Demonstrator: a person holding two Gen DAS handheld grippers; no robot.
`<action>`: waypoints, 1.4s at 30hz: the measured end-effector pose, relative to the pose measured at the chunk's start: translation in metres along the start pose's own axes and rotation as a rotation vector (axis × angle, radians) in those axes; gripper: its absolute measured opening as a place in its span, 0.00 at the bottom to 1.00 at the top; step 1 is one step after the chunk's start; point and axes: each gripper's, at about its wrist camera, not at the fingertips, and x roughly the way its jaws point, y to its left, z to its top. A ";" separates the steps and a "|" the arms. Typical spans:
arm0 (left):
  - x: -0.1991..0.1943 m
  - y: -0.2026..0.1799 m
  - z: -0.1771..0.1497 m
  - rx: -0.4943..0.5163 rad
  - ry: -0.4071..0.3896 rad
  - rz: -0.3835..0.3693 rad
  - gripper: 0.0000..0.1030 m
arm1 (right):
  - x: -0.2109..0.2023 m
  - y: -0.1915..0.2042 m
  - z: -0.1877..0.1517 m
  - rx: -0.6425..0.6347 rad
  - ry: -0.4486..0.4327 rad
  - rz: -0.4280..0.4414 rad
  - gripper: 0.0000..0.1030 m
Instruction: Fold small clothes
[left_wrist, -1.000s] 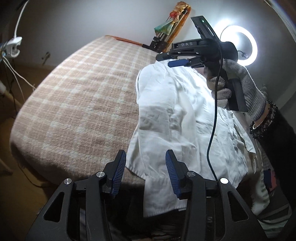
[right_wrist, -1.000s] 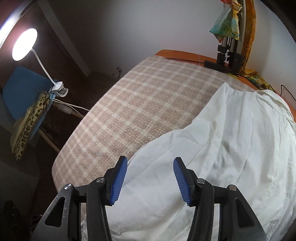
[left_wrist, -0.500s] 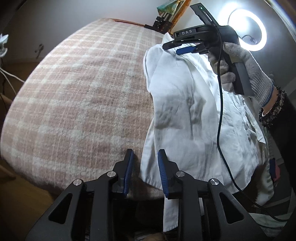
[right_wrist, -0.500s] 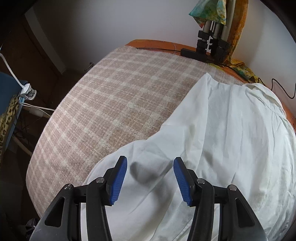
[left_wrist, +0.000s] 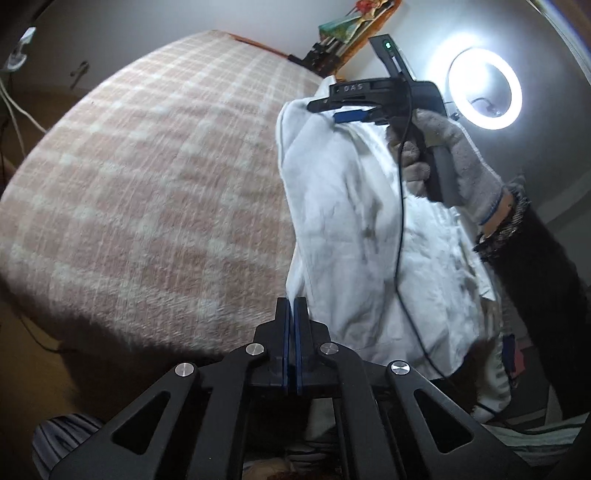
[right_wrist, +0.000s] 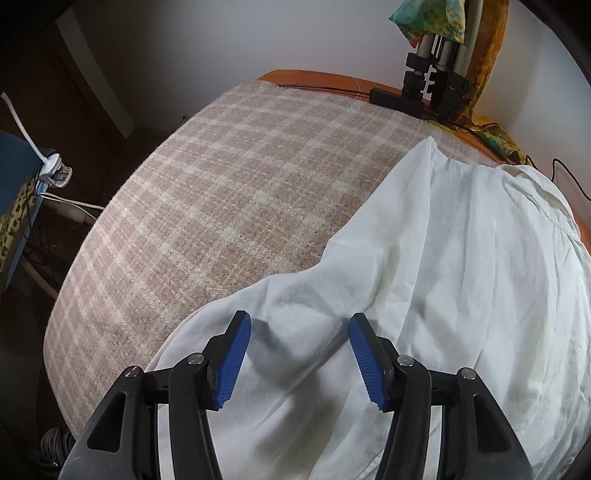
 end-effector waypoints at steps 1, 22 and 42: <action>0.002 0.002 -0.001 -0.013 -0.005 -0.003 0.01 | 0.000 0.000 0.000 0.006 -0.001 -0.003 0.57; -0.019 0.013 -0.032 -0.100 -0.039 -0.085 0.00 | 0.013 0.092 -0.001 -0.187 0.117 -0.119 0.67; 0.005 -0.010 -0.023 -0.032 -0.057 -0.054 0.09 | 0.004 0.067 0.006 -0.099 0.076 -0.077 0.09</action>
